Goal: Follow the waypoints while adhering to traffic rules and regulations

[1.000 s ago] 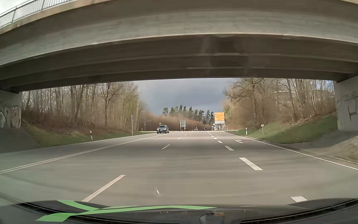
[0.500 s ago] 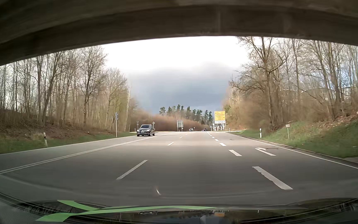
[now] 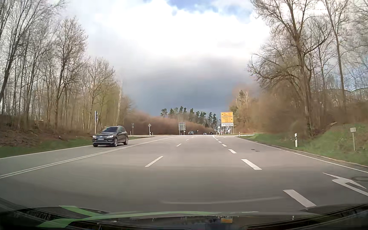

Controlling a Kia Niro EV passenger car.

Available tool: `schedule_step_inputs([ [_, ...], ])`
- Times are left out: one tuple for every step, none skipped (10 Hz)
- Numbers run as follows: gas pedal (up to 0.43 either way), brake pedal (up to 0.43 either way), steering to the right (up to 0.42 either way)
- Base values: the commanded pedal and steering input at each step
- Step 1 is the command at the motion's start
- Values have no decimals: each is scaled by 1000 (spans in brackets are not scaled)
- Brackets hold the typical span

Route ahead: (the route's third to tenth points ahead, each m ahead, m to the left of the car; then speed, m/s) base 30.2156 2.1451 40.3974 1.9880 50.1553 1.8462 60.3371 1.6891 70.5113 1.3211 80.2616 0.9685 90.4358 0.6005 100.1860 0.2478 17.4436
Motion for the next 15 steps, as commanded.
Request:
schedule_step_inputs([
  [197, 0, 3],
  [197, 0, 4],
  [197, 0, 3],
  [197, 0, 3],
  [197, 0, 4],
  [197, 0, 3],
  [197, 0, 4],
  [197, 0, 4],
  [197, 0, 3],
  [197, 0, 3],
  [197, 0, 3],
  [189, 0, 2],
  [189, 0, 0],
  [189, 0, 0],
  [189, 0, 0],
])
